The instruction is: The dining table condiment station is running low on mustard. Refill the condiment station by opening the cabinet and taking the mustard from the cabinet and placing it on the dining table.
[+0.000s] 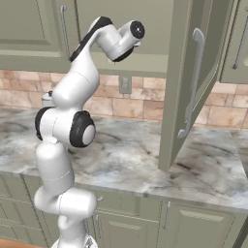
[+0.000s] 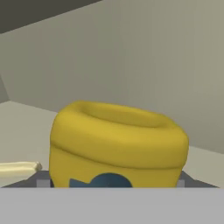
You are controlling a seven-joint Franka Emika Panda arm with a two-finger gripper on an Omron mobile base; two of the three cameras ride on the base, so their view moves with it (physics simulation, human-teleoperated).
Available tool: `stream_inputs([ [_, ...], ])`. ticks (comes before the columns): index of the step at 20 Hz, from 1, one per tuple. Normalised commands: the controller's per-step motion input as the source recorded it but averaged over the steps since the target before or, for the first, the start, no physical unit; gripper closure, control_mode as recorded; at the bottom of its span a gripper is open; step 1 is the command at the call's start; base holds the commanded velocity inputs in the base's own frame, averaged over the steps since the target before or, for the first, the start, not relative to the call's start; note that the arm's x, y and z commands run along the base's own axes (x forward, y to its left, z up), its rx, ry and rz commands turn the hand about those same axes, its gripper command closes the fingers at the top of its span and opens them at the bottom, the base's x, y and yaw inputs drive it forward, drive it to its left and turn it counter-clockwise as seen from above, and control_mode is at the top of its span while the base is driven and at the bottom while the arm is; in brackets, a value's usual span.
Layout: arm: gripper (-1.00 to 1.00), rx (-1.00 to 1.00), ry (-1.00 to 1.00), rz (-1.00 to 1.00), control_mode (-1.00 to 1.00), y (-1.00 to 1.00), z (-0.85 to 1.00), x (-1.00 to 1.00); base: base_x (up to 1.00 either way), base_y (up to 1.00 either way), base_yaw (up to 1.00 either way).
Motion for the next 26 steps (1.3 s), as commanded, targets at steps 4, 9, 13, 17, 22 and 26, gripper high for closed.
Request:
stream_inputs([
  [4, 1.0, 0.0, 0.0, 0.0, -1.0, 0.0, -0.01, 0.02, 0.0, 0.0, 0.0],
  [9, 1.0, 0.0, -0.02, 0.0, -1.0, -0.05, -0.17, -0.39, 0.0, 0.0, 0.0],
  [13, 1.0, 0.0, -0.14, 0.0, -1.0, -0.13, -0.01, -0.98, 0.0, 0.0, 0.0],
  [17, 1.0, -0.04, -0.25, 0.0, -1.0, -0.01, -0.01, -1.0, 0.0, 0.0, 0.0],
  [22, 1.0, -0.06, -0.27, 0.03, -1.0, 0.31, -0.05, -1.0, 0.0, 0.0, 0.0],
  [26, 1.0, -0.04, -0.1, 0.12, -1.0, 0.7, -0.17, -1.0, 0.0, 0.0, 0.0],
])
